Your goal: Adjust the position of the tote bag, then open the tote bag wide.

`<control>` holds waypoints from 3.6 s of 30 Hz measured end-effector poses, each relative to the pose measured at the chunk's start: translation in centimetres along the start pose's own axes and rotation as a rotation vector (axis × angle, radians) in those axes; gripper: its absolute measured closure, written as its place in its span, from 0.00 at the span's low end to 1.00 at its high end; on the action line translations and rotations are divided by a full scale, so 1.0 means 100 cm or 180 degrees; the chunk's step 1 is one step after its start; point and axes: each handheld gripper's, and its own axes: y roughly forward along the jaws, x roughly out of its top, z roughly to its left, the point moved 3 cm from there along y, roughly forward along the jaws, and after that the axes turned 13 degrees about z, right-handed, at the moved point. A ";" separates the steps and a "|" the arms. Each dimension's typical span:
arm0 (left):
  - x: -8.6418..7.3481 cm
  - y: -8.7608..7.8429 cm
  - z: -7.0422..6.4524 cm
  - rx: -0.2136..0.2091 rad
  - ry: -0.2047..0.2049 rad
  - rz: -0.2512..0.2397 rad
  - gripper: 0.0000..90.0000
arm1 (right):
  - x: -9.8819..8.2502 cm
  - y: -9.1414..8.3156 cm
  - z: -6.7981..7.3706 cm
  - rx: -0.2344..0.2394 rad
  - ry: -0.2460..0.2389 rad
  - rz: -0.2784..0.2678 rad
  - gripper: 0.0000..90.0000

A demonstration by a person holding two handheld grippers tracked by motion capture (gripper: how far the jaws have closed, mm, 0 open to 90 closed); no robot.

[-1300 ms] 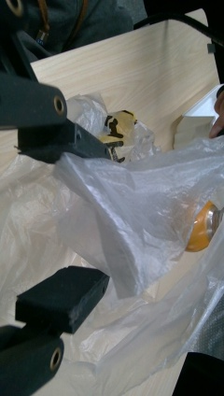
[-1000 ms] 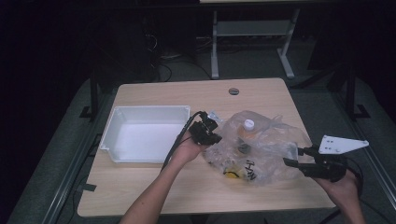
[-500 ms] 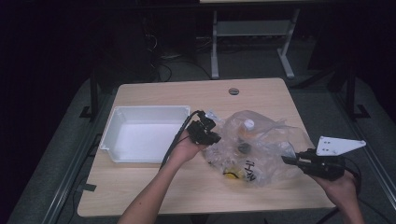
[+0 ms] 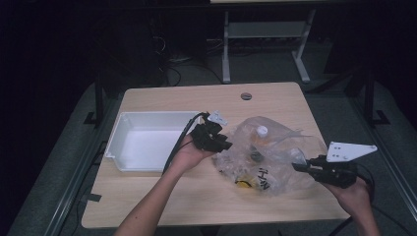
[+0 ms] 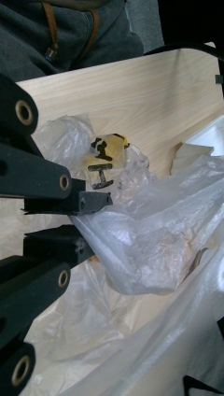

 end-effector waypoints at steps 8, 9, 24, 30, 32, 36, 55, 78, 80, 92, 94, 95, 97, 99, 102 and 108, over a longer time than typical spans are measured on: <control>0.009 -0.013 -0.018 -0.0085 0.0190 -0.0080 0.67 | 0.007 0.008 0.001 0.0020 -0.0032 0.0044 0.91; 0.010 -0.014 -0.020 -0.0094 0.0214 -0.0089 0.66 | 0.008 0.009 0.001 0.0022 -0.0046 0.0048 0.91; 0.020 -0.019 -0.043 -0.0323 0.0383 -0.0202 0.57 | 0.028 0.031 0.008 0.0073 -0.0196 0.0109 0.90; 0.025 -0.018 -0.050 -0.0449 0.0440 -0.0219 0.52 | 0.027 0.036 0.010 0.0078 -0.0183 0.0121 0.90; 0.027 -0.019 -0.053 -0.0478 0.0461 -0.0224 0.50 | 0.027 0.036 0.010 0.0075 -0.0178 0.0120 0.90; 0.031 -0.020 -0.060 -0.0558 0.0511 -0.0246 0.47 | 0.027 0.035 0.011 0.0067 -0.0179 0.0114 0.90; 0.040 -0.001 -0.072 -0.0593 0.0657 -0.0111 0.52 | 0.034 0.040 0.017 0.0130 -0.0252 0.0084 0.90; 0.033 0.005 -0.060 -0.0480 0.0649 -0.0121 1.00 | 0.035 0.038 0.015 0.0234 -0.0190 0.0040 0.75; 0.031 0.004 -0.059 -0.0480 0.0637 -0.0129 1.00 | 0.034 0.036 0.014 0.0238 -0.0170 0.0033 0.69; 0.021 0.002 -0.051 -0.0492 0.0555 -0.0151 1.00 | 0.024 0.008 0.001 0.0283 0.0029 0.0007 0.45; 0.021 0.001 -0.050 -0.0490 0.0556 -0.0140 1.00 | 0.025 0.003 -0.001 0.0247 0.0033 0.0004 0.44; 0.020 0.000 -0.050 -0.0489 0.0548 -0.0156 1.00 | 0.026 0.001 -0.002 0.0234 0.0031 0.0016 0.43; 0.020 -0.001 -0.049 -0.0483 0.0546 -0.0174 1.00 | 0.029 -0.003 -0.004 0.0206 0.0033 0.0032 0.42; 0.020 -0.002 -0.049 -0.0489 0.0544 -0.0178 1.00 | 0.031 -0.006 -0.006 0.0198 0.0039 0.0056 0.41; 0.020 -0.003 -0.049 -0.0492 0.0562 -0.0190 1.00 | 0.035 -0.008 -0.010 0.0163 0.0042 0.0101 0.40; 0.018 -0.006 -0.046 -0.0493 0.0554 -0.0202 1.00 | 0.038 -0.008 -0.018 0.0152 0.0088 0.0110 0.39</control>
